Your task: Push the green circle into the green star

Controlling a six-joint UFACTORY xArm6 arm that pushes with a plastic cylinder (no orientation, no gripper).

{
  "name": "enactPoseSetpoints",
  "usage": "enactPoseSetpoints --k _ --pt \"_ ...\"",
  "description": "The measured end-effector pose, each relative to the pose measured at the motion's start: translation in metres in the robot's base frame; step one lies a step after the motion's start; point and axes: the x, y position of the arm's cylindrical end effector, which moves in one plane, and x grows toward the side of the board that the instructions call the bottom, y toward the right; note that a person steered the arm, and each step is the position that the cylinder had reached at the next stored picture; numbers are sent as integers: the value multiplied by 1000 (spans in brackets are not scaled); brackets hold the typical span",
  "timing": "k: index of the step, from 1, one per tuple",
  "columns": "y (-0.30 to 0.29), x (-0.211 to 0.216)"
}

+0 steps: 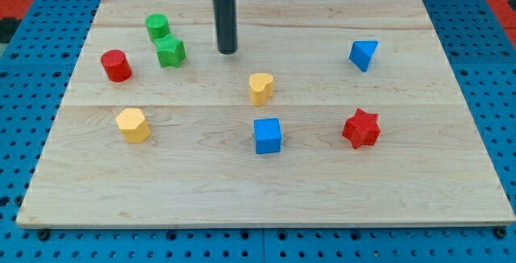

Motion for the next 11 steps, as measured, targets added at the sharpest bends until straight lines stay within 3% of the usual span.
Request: enactPoseSetpoints --k 1,2,3,4,5,6,7,8,11 --pt "-74 -4" --pt "-108 10" --pt "-39 10" --pt "34 -22" --pt "13 -92" --pt "-59 -87" --pt "-92 -60" --pt "-105 -12" --pt "-83 -11"
